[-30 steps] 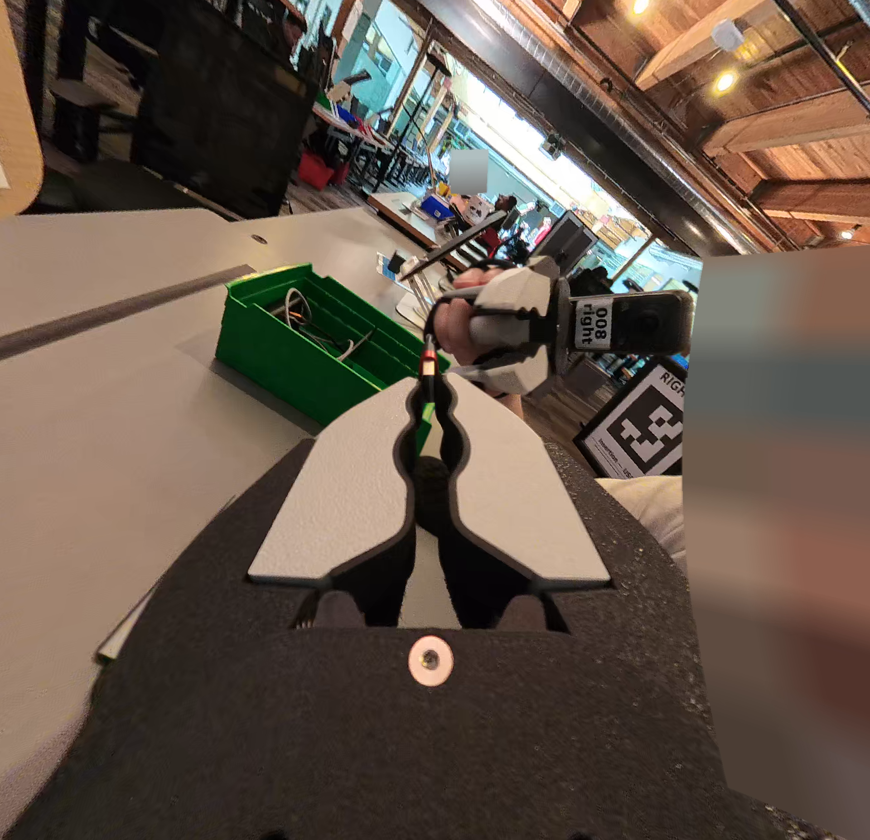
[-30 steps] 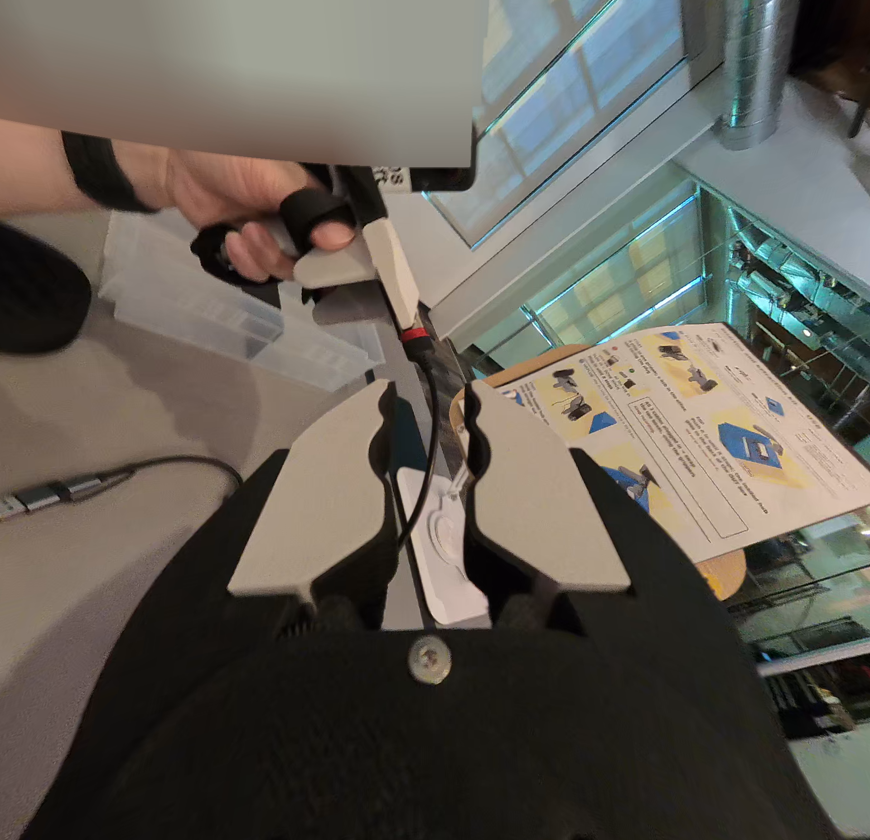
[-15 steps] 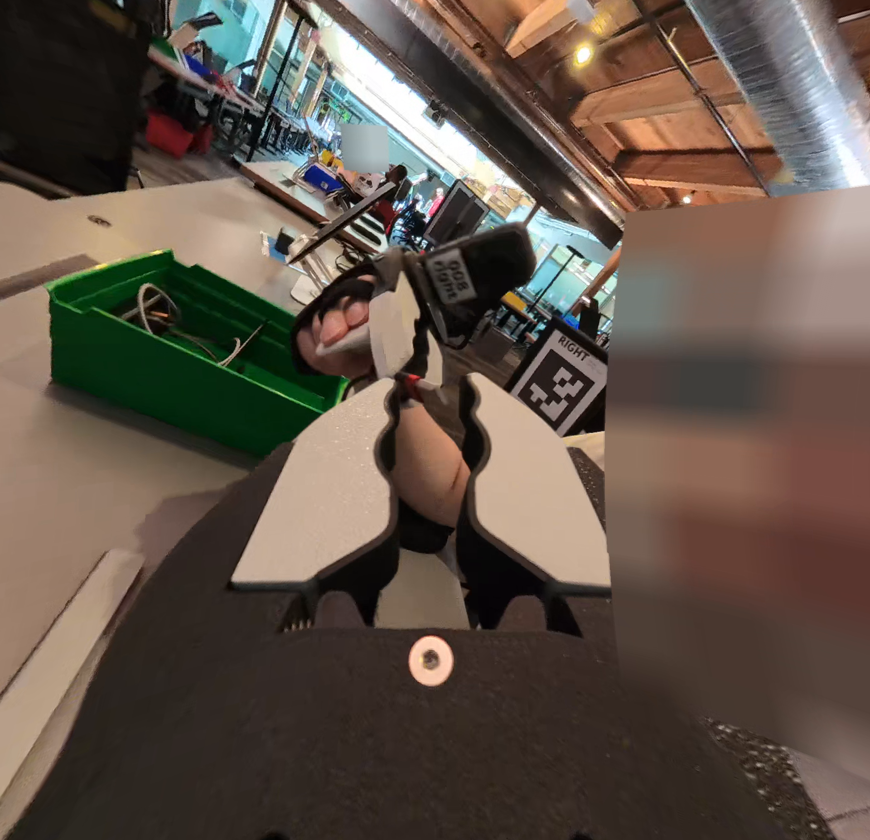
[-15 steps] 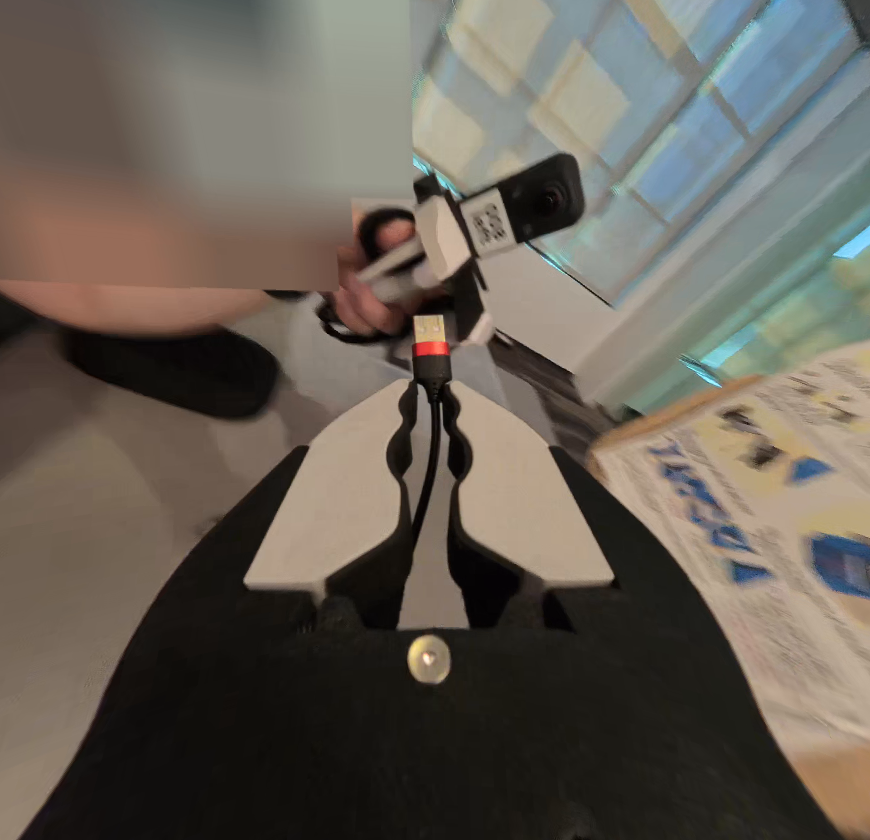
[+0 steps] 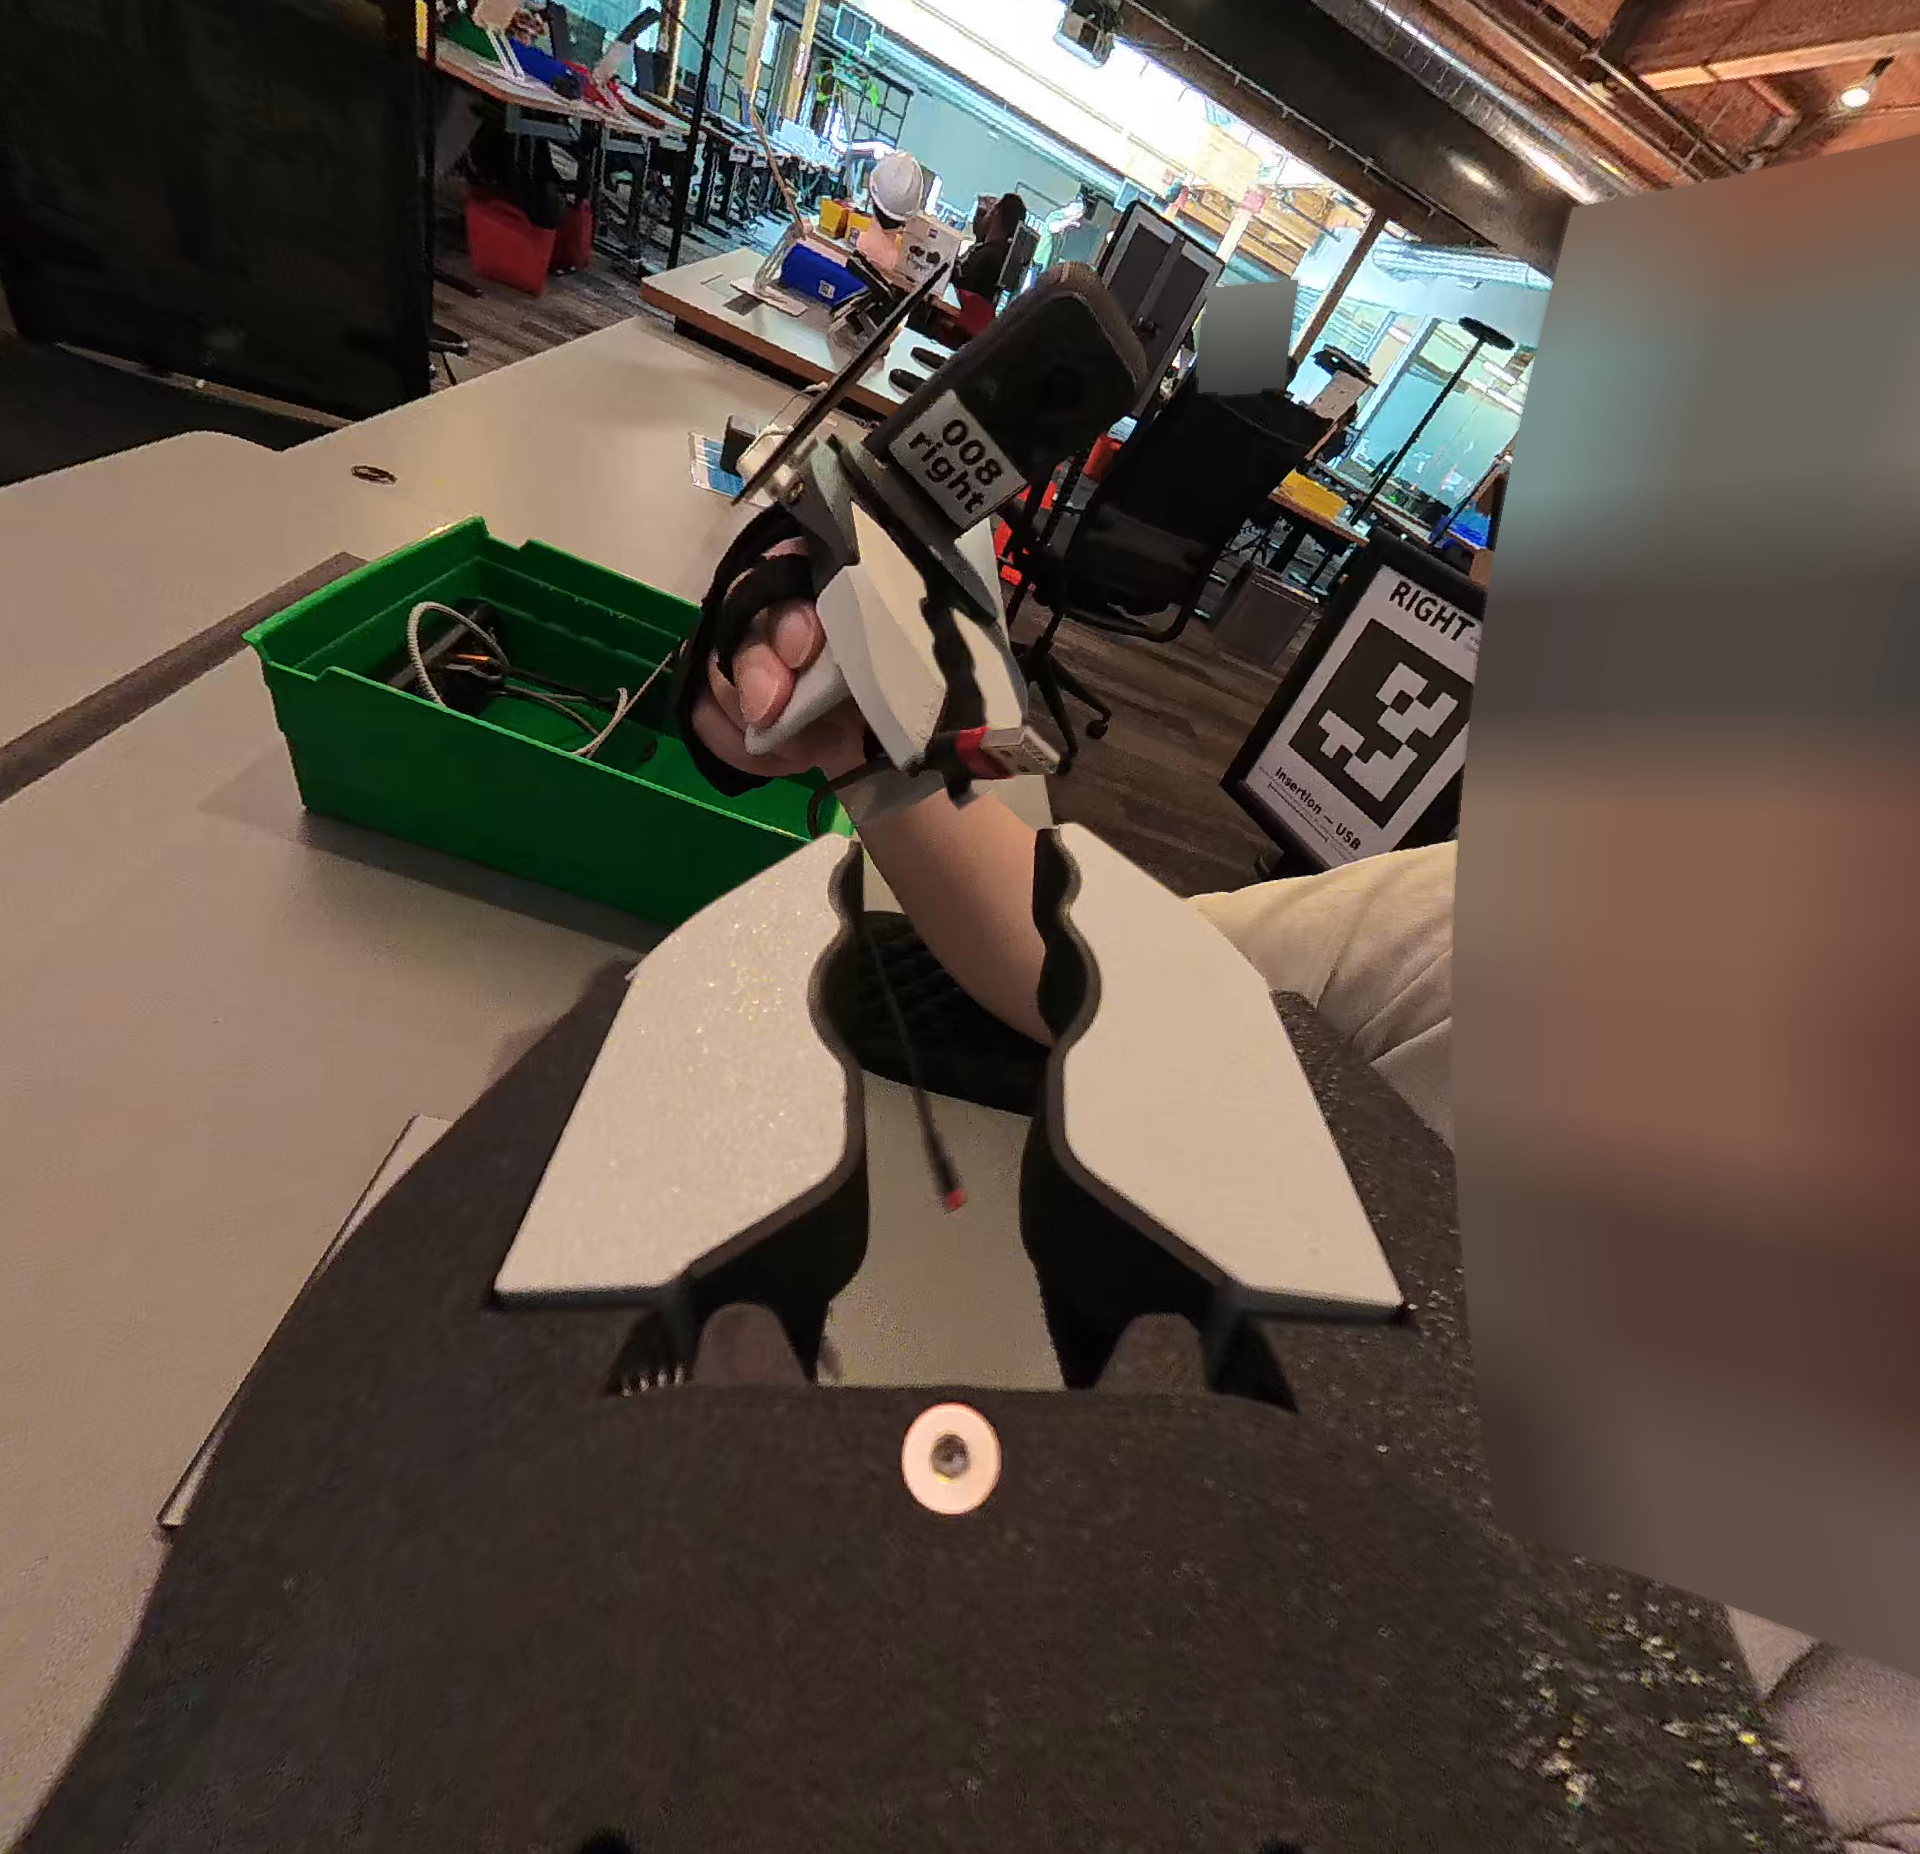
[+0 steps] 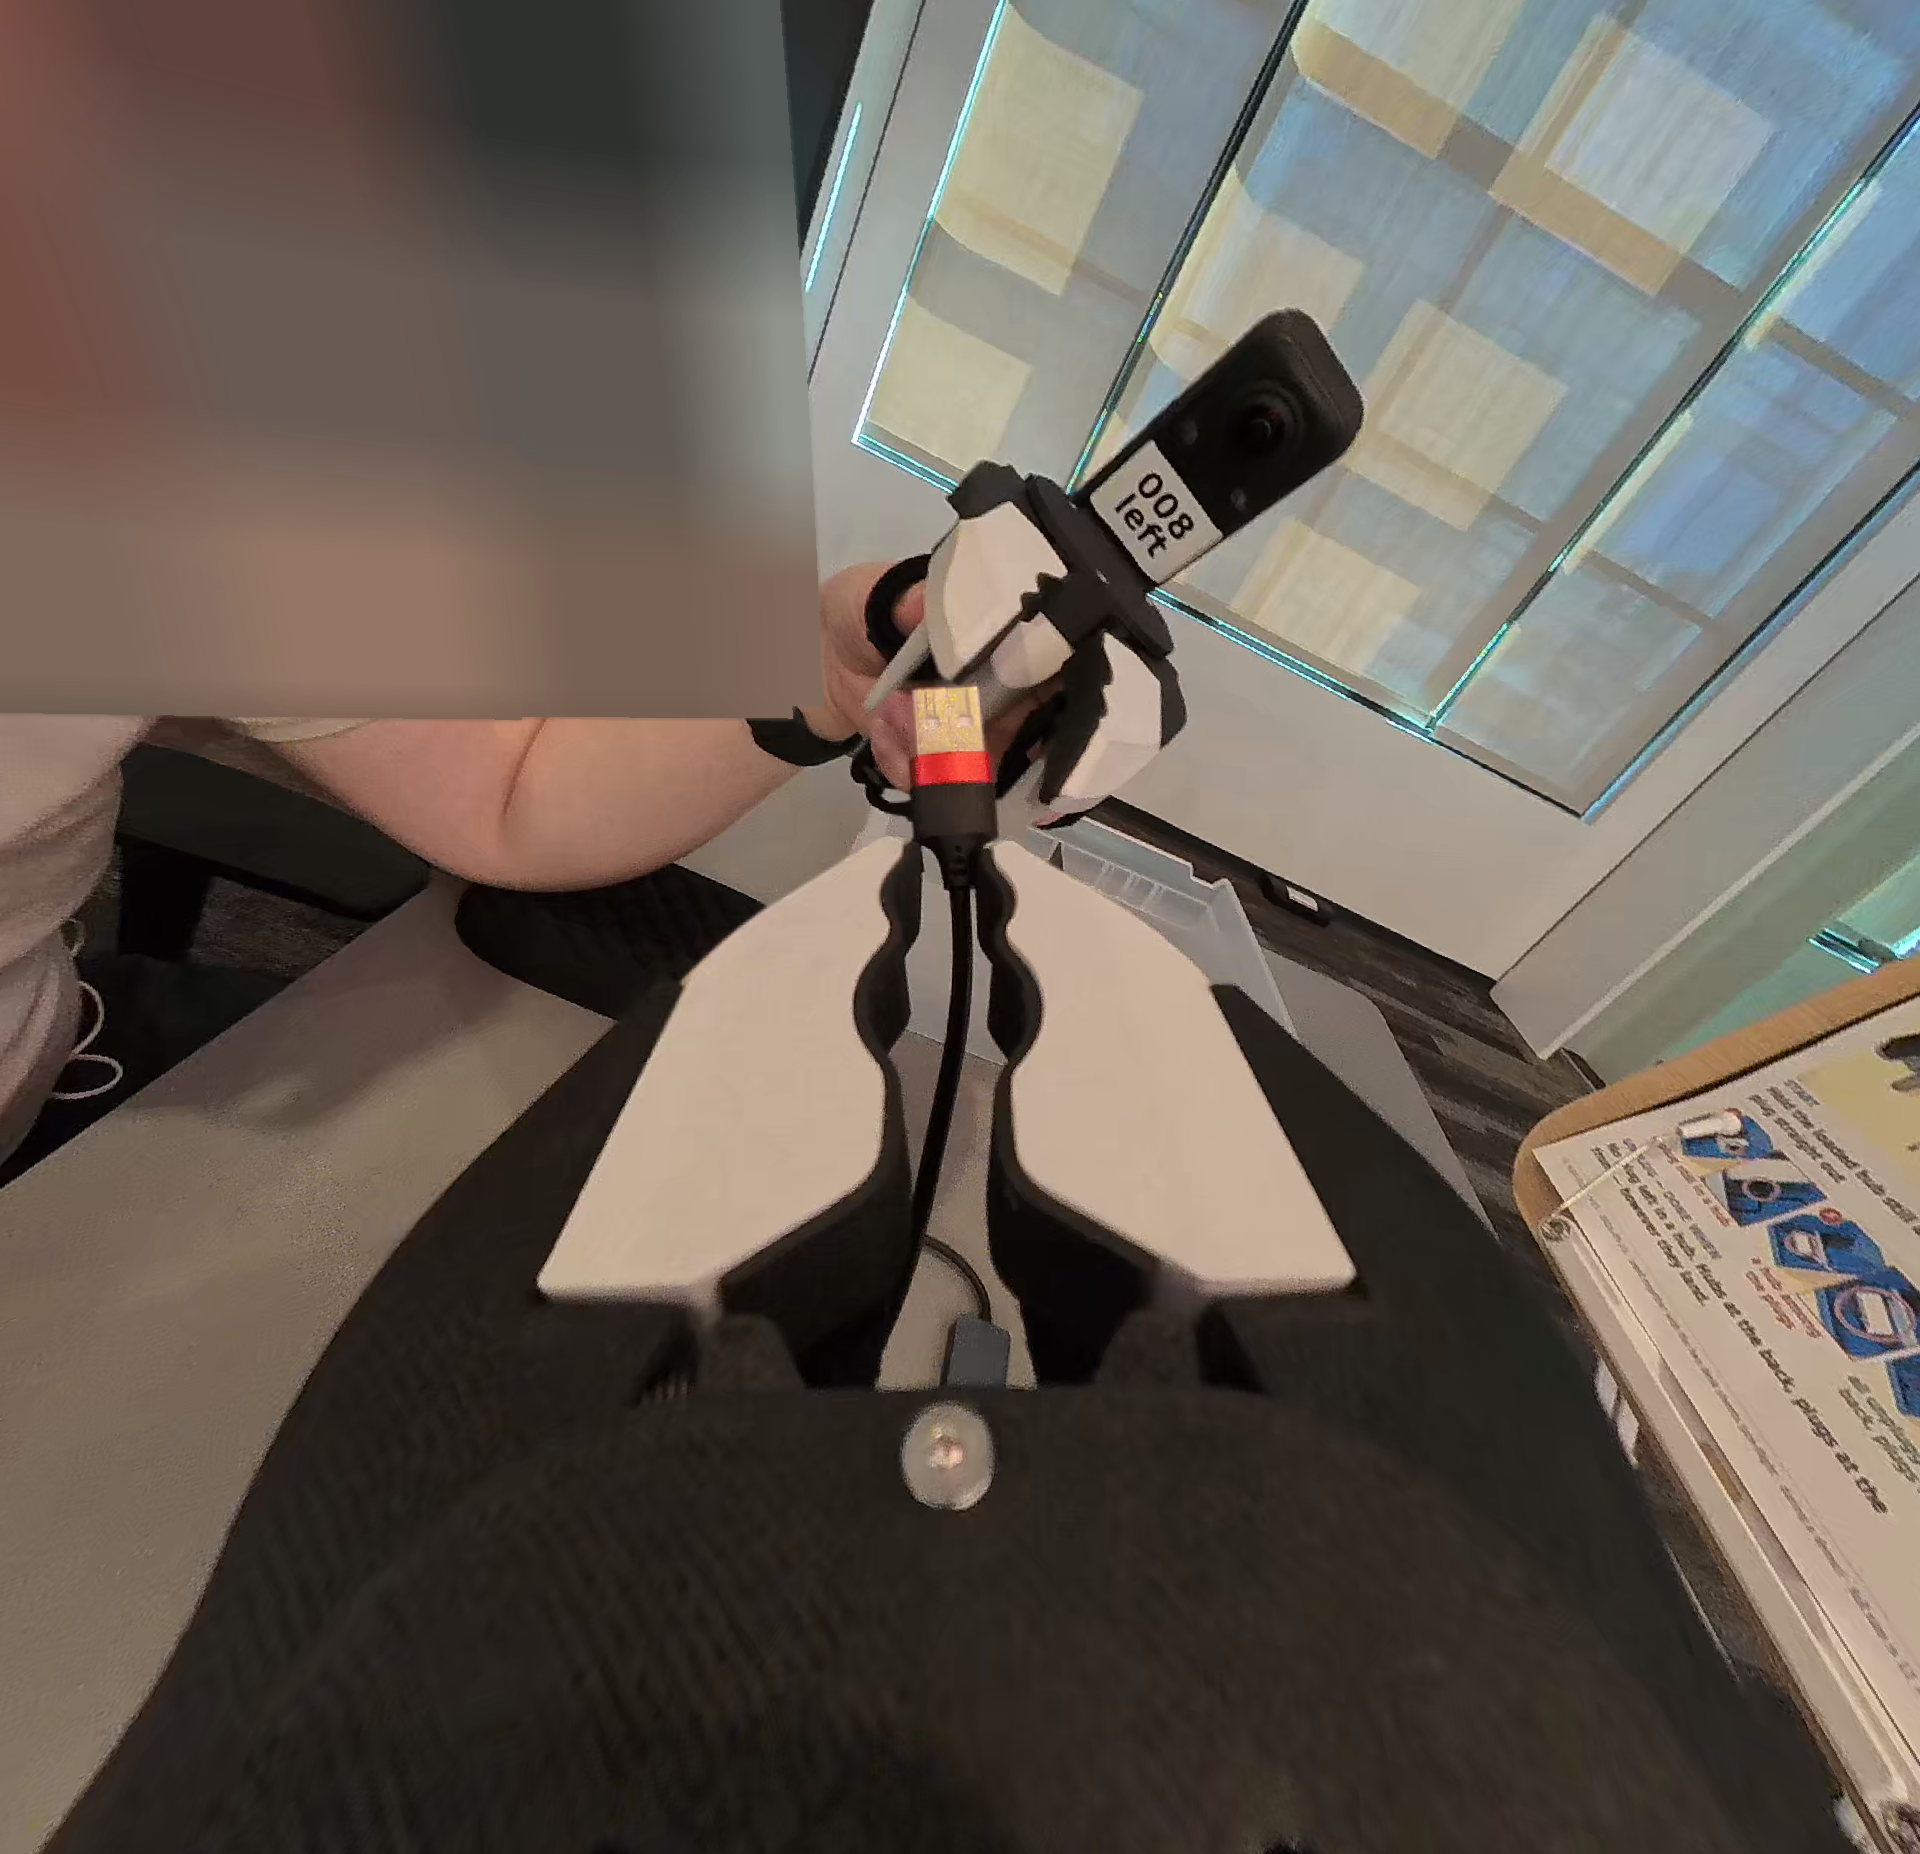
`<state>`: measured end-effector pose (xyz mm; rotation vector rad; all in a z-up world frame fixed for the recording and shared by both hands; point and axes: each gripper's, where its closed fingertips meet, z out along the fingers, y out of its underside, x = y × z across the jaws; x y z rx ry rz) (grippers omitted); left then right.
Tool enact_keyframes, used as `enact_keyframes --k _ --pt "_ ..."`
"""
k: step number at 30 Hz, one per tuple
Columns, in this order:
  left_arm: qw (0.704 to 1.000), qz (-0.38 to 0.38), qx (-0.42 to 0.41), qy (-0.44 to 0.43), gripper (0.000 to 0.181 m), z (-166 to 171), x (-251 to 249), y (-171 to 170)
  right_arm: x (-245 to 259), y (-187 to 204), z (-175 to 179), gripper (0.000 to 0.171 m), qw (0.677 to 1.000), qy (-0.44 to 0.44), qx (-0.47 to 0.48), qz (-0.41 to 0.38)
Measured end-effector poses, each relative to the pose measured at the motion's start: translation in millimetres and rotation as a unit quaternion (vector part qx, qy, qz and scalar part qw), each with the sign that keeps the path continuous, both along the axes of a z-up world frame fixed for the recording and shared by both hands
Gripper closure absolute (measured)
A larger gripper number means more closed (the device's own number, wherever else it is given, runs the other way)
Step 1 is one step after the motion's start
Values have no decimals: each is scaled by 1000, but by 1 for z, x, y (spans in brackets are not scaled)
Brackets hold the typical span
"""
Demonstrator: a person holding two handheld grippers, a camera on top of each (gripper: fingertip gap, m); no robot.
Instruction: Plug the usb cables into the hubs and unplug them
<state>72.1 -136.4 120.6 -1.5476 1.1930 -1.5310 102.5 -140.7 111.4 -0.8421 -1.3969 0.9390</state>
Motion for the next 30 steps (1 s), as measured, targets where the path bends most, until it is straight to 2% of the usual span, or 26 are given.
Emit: enact_keyframes --k 1,13,20,30 --pt "1000 3 4 3 151 -1 1 0 0 2 -1 160 1000 -2 0 -5" --pt "996 72 30 32 149 -5 -3 19 9 32 -10 161 995 -44 -11 -94" --pt "993 103 46 25 149 0 -8 26 21 28 -5 161 993 -45 -7 -107" --pt "993 108 28 41 149 -11 -3 33 21 40 -11 163 990 -53 -2 -134"
